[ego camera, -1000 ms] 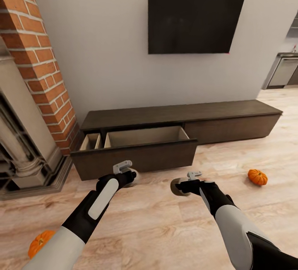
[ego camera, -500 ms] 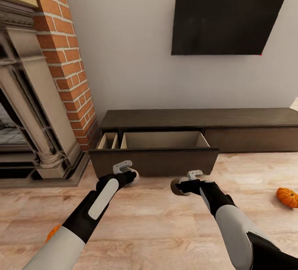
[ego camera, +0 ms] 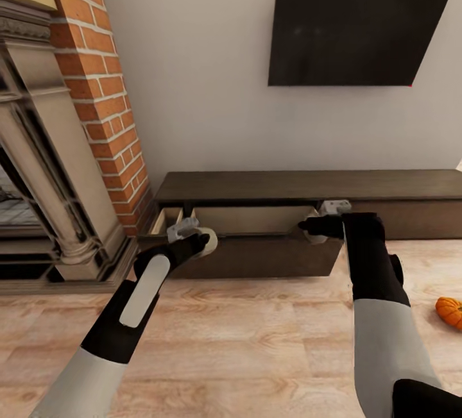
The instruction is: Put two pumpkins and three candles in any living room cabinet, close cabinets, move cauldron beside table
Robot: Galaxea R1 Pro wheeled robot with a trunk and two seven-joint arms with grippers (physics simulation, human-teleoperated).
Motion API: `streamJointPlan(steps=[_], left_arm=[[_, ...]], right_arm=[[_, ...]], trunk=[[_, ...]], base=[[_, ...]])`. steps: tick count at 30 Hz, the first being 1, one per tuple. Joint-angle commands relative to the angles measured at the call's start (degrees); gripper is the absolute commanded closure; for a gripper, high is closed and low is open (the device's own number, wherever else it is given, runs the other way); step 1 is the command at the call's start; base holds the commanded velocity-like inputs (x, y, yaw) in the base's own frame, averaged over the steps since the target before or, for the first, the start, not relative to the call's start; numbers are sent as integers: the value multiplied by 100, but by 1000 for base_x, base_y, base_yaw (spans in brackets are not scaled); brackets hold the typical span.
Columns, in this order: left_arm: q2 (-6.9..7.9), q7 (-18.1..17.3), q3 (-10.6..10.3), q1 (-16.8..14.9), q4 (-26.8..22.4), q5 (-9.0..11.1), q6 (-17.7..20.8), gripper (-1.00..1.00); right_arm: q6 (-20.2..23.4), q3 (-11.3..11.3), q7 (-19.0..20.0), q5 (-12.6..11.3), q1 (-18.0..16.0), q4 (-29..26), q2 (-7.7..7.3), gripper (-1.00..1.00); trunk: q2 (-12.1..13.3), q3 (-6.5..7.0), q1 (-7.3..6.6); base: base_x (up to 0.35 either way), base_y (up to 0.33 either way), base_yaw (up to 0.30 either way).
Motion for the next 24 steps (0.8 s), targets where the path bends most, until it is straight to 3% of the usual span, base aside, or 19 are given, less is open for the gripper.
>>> streamJointPlan(steps=[1, 16, 18, 19, 21, 24], left_arm=[[-1, -8, 16, -3, -5, -21, 5, 100], [-72, -35, 60, -7, 149, -21, -31, 100], [-73, -34, 60, -7, 150, -21, -35, 100], [-74, -29, 60, -6, 150, -21, -36, 100], [-74, -27, 60, -4, 147, -21, -36, 100], [-78, -25, 57, -6, 135, -21, -22, 100]], right_arm=[[0, 3, 0, 57, 3, 541, 2, 100], [-7, 64, 40, 74, 97, 538, 259, 100], [-8, 132, 45, 75, 119, 530, 265, 100], [-3, 299, 47, 75, 126, 520, 264, 100], [-1, 422, 47, 75, 130, 515, 261, 100], [-8, 471, 64, 30, 161, 460, 241, 100]], trunk=[[0, -1, 1], [0, -1, 1], [0, -1, 1], [0, -1, 1], [0, -1, 1], [0, -1, 1]], base=[[313, 0, 0], [328, -17, 0], [330, -110, 0], [330, -119, 0], [330, -121, 0], [328, -89, 0]])
